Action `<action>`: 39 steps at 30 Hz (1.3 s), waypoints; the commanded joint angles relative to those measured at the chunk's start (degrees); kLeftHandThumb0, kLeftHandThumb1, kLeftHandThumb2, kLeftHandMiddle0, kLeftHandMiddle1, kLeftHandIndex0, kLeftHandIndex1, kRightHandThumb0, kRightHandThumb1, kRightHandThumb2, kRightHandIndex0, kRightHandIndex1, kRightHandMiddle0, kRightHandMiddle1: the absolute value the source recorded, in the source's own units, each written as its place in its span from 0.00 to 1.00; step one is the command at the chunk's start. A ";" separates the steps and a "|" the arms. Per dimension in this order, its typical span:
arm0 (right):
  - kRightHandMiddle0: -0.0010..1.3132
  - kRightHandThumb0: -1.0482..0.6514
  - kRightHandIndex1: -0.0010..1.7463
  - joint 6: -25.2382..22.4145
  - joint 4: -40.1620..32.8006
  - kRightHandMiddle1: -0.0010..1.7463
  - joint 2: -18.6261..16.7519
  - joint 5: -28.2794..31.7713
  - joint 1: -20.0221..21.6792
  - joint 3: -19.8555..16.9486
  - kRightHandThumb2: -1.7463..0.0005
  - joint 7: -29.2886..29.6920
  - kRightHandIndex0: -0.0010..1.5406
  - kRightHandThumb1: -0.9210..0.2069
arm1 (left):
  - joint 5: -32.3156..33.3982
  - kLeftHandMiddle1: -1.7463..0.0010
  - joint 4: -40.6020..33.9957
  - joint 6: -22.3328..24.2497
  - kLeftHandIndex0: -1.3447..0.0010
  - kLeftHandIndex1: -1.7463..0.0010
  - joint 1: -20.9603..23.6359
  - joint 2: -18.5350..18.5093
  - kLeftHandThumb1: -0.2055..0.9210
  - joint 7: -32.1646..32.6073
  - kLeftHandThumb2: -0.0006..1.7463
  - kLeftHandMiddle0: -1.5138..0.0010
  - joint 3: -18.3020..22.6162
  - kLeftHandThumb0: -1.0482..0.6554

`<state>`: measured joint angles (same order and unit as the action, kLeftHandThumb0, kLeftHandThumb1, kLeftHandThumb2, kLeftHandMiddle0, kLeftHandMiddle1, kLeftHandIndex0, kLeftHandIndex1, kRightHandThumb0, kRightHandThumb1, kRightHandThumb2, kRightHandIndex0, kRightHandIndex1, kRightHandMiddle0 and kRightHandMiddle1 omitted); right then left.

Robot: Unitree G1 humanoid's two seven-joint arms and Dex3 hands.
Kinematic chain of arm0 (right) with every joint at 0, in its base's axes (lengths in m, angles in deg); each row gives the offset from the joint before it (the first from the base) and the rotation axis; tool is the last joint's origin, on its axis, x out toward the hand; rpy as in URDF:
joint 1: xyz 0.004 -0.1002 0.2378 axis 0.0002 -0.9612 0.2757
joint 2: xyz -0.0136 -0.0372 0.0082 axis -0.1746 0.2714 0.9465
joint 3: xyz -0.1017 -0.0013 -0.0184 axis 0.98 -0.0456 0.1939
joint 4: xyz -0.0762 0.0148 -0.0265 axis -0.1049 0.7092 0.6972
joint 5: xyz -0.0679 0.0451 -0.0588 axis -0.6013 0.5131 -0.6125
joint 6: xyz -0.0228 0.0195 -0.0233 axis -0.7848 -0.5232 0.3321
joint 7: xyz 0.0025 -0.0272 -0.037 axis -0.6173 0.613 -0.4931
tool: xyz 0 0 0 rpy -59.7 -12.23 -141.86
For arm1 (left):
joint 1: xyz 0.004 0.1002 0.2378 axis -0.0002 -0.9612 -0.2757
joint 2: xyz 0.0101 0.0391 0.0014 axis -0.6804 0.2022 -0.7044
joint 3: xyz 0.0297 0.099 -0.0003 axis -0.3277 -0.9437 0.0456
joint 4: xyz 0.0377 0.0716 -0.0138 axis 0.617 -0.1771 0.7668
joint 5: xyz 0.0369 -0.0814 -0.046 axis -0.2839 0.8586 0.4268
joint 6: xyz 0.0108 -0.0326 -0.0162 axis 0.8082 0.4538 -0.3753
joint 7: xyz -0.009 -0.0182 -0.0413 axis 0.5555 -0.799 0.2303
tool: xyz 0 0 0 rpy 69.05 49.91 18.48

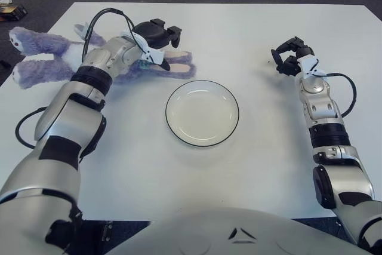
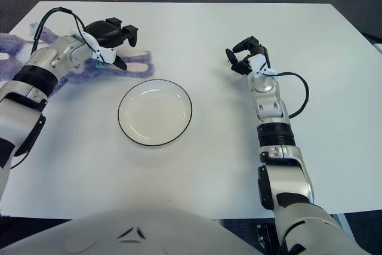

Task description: Put the doll into the plate.

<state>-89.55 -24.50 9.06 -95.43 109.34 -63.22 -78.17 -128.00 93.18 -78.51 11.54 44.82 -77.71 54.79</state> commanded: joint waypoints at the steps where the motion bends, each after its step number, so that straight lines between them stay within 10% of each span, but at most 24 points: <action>1: 0.26 0.39 1.00 -0.41 -0.74 0.97 0.05 -0.42 -0.69 -0.11 0.60 -0.19 0.48 0.15 | 3.64 0.79 -6.37 4.05 0.87 0.73 -1.76 -3.94 1.00 -9.44 0.04 0.78 2.60 0.17; 18: 0.27 0.39 1.00 -0.96 -1.40 0.97 -0.29 -0.31 -1.12 0.13 0.61 -0.38 0.47 0.14 | 9.99 1.00 -37.19 15.69 0.81 0.91 -15.30 -16.86 1.00 -22.65 0.08 0.79 14.58 0.10; 30: 0.27 0.39 1.00 -0.78 -0.88 0.96 -0.42 -0.33 -0.98 0.16 0.61 -0.49 0.47 0.14 | 9.64 1.00 -45.01 20.95 0.82 0.94 -19.82 -19.80 1.00 -24.62 0.08 0.82 18.39 0.09; 39: 0.27 0.40 1.00 -0.37 -0.24 0.96 -0.56 -0.19 -0.78 0.11 0.62 -0.63 0.47 0.14 | 7.95 1.00 -44.89 16.65 0.82 0.95 -22.77 -21.69 1.00 -19.90 0.08 0.83 19.67 0.08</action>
<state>-90.13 -25.10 8.61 -95.43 108.29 -63.00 -78.58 -119.41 48.29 -60.92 -10.48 24.28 -98.98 73.70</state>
